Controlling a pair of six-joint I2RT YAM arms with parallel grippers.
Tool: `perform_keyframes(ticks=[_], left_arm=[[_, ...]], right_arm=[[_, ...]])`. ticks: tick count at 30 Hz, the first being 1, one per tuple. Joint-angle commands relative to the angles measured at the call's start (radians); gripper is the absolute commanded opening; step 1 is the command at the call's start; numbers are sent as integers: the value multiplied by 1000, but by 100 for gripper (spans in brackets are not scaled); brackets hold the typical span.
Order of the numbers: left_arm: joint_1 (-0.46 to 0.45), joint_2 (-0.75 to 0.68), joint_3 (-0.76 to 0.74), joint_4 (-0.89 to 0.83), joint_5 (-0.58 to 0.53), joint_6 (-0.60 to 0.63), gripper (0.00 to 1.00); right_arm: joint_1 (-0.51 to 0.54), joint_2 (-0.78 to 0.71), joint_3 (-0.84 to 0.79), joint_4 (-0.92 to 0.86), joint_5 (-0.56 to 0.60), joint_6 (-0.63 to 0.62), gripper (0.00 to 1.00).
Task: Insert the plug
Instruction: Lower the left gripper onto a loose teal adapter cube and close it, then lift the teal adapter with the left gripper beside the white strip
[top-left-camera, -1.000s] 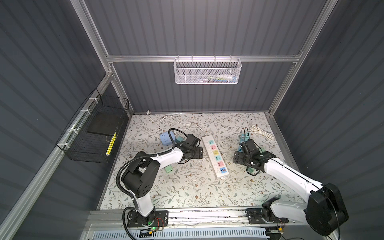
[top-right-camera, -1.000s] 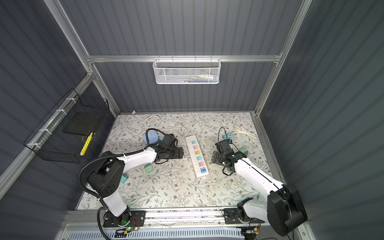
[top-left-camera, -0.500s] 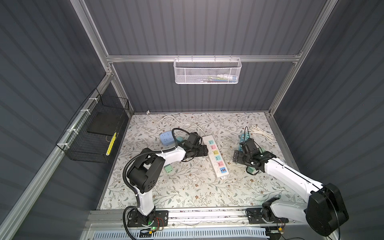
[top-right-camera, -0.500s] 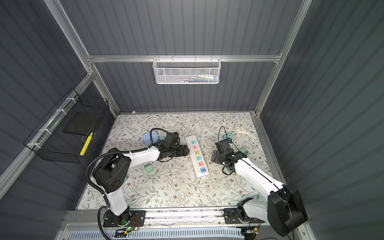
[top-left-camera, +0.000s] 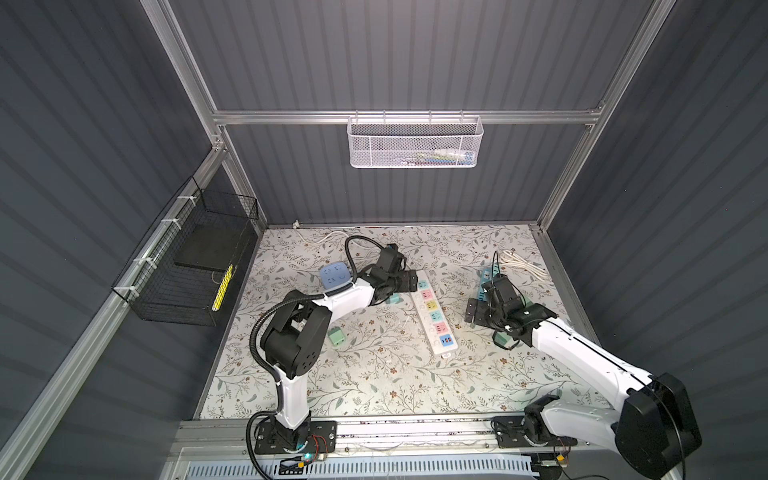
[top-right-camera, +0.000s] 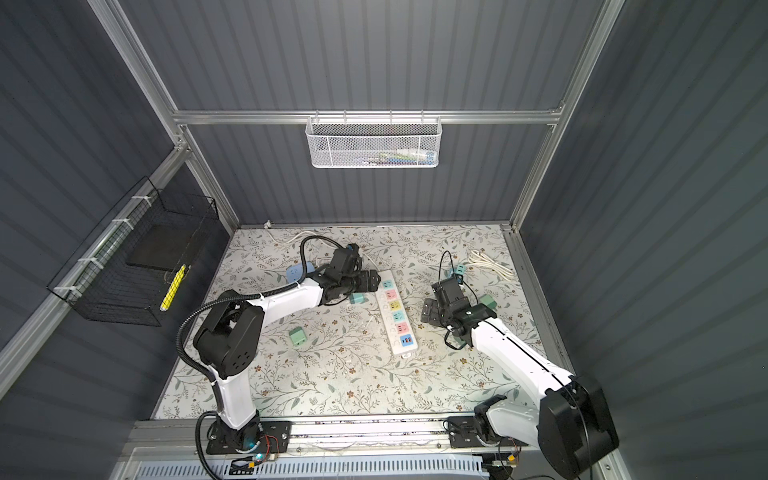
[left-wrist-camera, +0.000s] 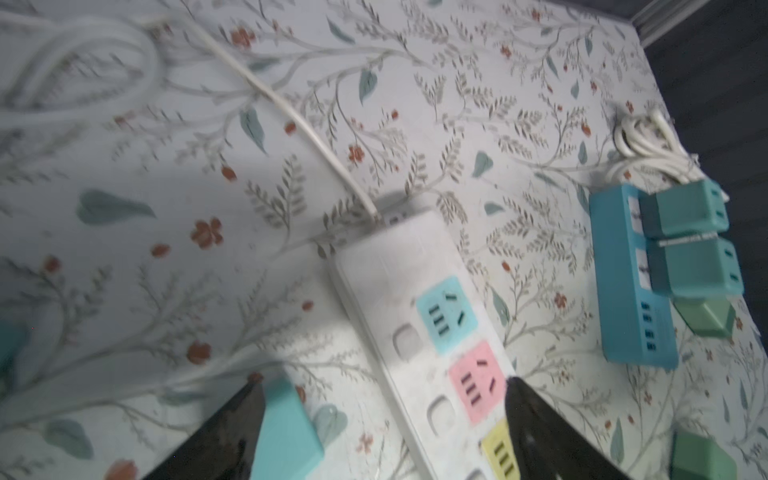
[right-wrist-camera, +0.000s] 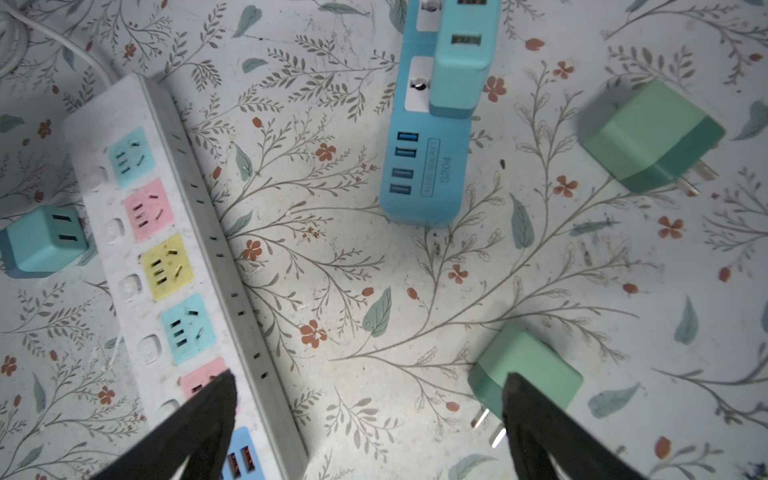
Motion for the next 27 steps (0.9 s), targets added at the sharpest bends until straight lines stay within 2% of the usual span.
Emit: perform_keyframes(ticks=[1,5,8,12,21,24,27], left_arm=[[29,92,110,-169,-26,120,92],[33,161,192,-246,-18,205,93],[33,173,198,-280,-1,210,92],[33,138,141,-239,74,172,91],[18,86,45,-234,100,94,86],[2,52,-35,-180,75,75,84],[-8,36,-52,-189,76,72,84]], right_arm=[[-5,-6,-3,20,-32,-17,99],[-3,-13,-2,29,-50,-23,99],[-4,-23,-4,30,-51,-26,99],[-4,-35,-13,42,-61,-30,99],[-3,-64,-6,45,-84,-30,99],[-3,-73,-6,42,-84,-29,99],[-4,-71,-7,36,-85,-30,99]])
